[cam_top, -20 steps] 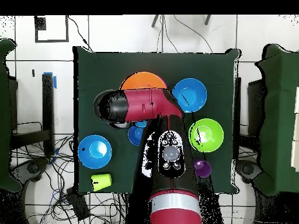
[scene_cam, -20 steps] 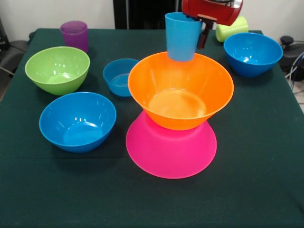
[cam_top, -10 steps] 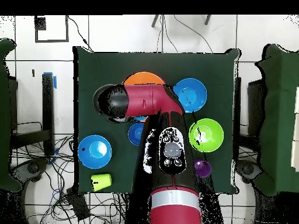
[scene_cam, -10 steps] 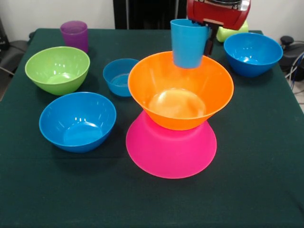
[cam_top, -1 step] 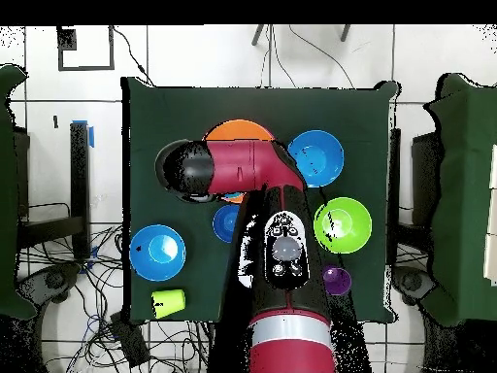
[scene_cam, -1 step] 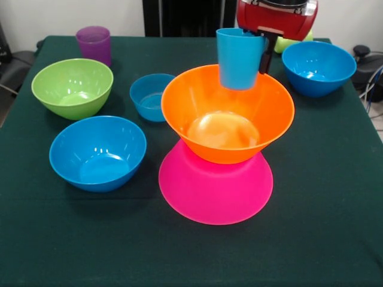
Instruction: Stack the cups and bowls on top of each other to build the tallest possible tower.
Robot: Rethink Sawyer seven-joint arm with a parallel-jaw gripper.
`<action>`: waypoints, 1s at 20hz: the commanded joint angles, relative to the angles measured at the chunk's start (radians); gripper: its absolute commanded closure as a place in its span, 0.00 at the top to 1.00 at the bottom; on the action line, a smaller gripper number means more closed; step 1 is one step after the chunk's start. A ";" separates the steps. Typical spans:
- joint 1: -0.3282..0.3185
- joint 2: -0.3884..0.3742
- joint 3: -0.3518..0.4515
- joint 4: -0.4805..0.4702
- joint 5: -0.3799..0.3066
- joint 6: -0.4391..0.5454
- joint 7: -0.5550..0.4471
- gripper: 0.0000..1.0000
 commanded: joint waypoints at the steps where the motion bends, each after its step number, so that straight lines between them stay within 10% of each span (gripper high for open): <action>1: 0.001 0.045 0.034 -0.012 0.008 -0.085 0.104 0.00; 20: 0.011 0.128 0.014 -0.083 -0.013 -0.137 0.091 0.00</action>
